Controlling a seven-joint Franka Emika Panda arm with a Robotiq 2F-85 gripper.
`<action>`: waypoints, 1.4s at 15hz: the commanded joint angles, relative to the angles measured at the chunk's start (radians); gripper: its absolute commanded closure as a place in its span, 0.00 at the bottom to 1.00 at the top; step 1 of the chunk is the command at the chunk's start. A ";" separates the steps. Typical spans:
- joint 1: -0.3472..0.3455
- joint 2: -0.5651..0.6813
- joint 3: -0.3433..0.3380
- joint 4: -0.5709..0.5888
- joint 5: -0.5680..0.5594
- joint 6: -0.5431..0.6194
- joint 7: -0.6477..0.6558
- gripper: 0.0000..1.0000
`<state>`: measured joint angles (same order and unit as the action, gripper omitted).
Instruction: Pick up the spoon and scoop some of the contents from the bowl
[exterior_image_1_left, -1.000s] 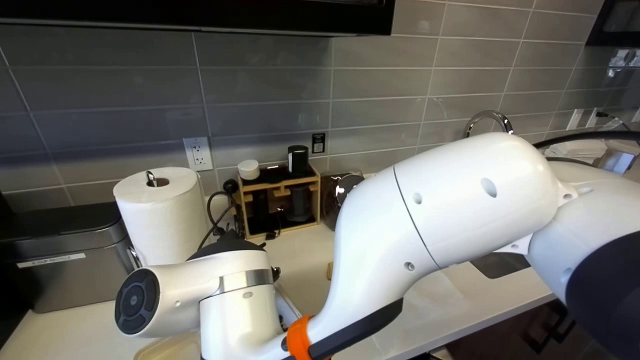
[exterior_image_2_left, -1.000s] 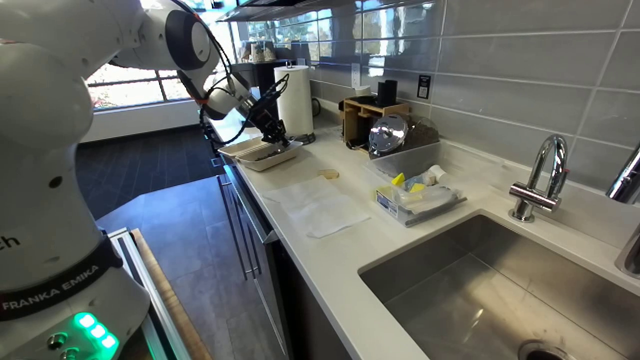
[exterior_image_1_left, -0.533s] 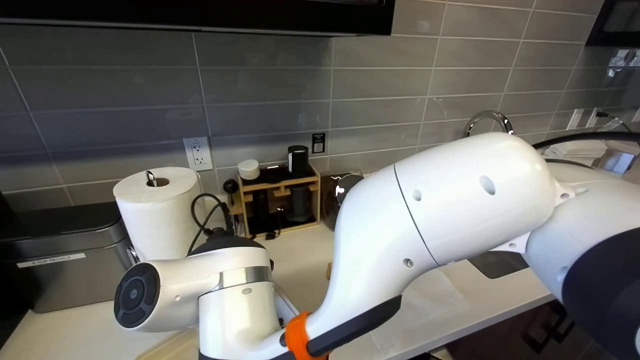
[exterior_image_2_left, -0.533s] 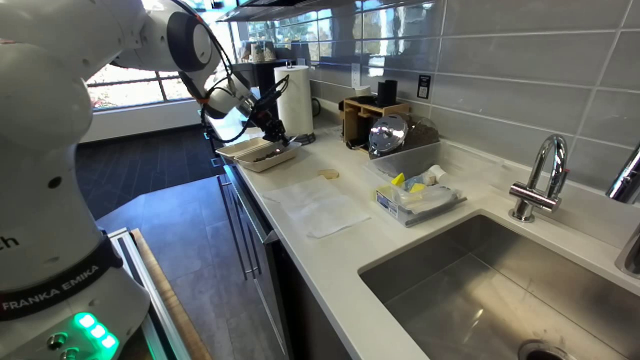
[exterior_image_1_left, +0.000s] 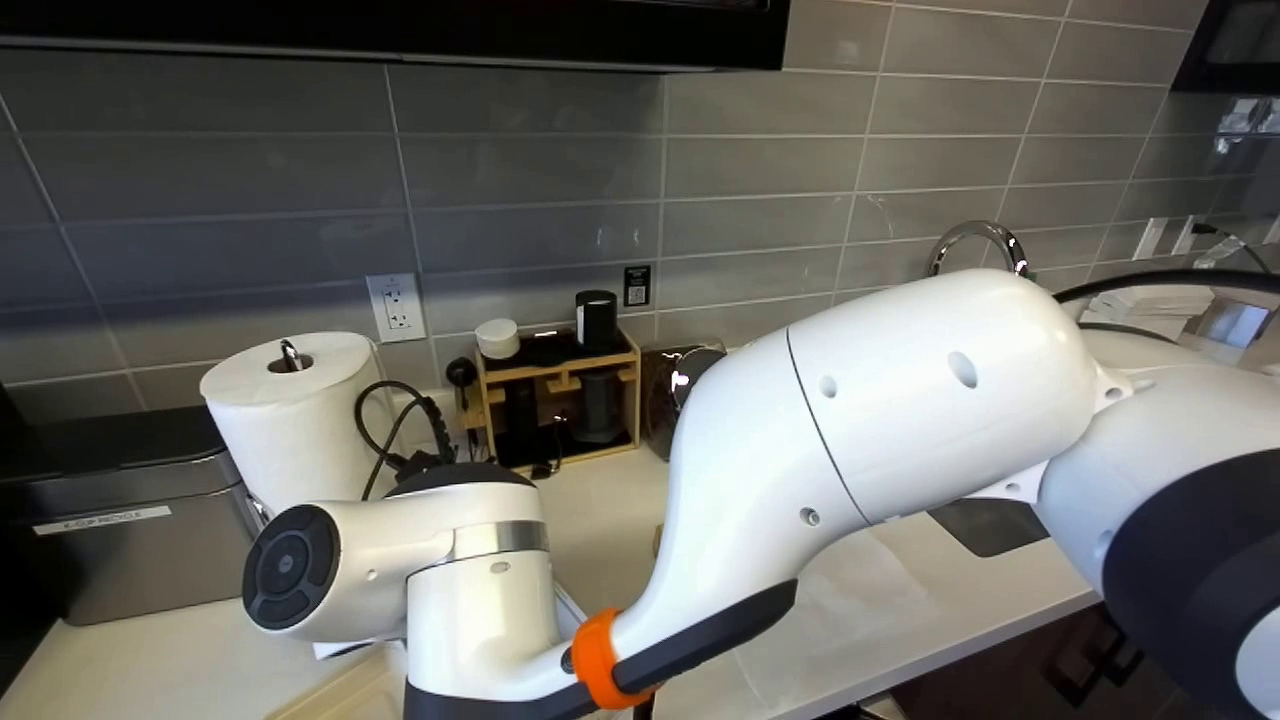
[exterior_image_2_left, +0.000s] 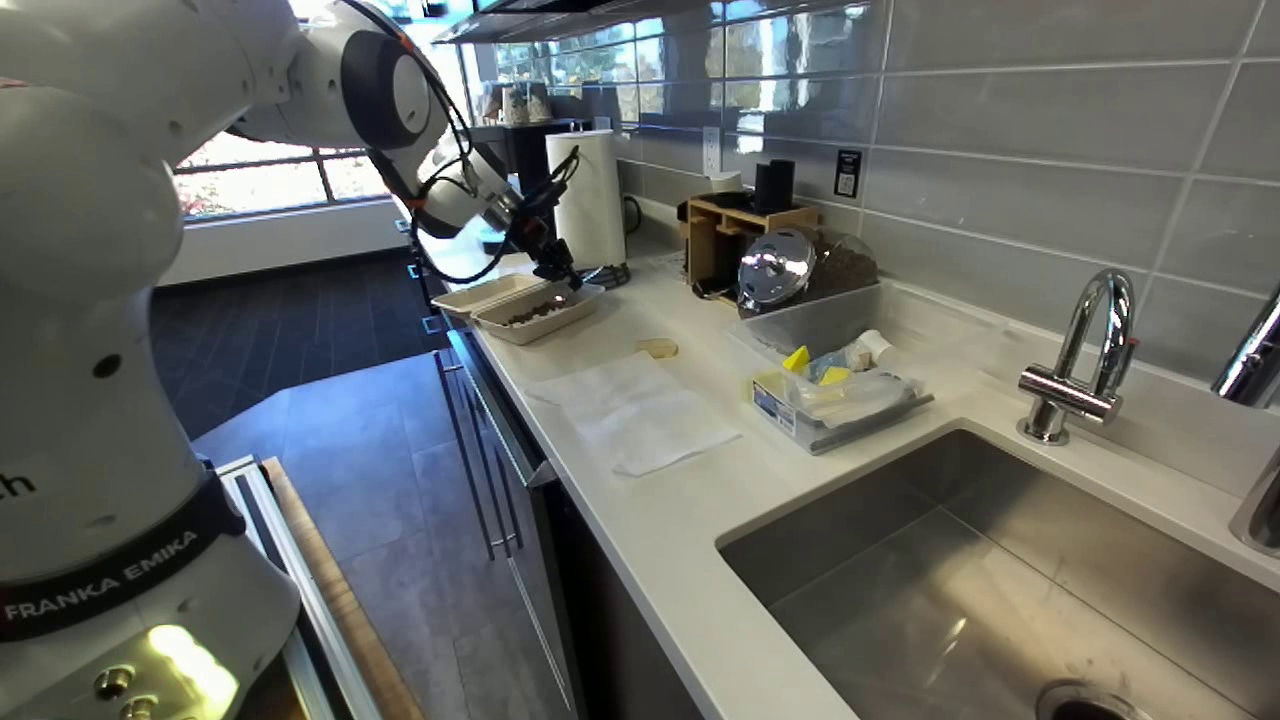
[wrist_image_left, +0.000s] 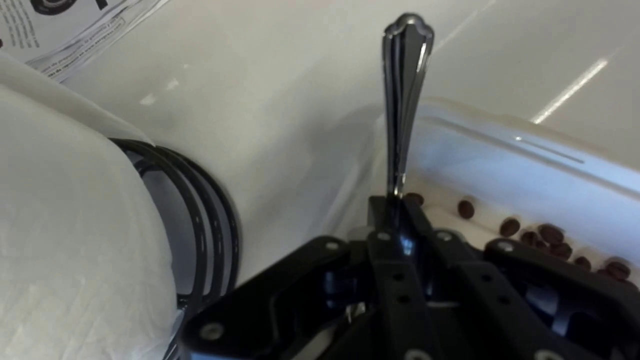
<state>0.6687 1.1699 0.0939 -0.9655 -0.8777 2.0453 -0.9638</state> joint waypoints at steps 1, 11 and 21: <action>-0.008 0.045 0.009 0.052 0.023 0.006 -0.037 0.98; -0.010 0.046 0.020 0.062 0.096 -0.057 -0.020 0.98; -0.113 -0.267 0.037 -0.407 0.102 0.049 0.004 0.98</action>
<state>0.6090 1.0284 0.1040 -1.1762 -0.7876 2.0263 -0.9682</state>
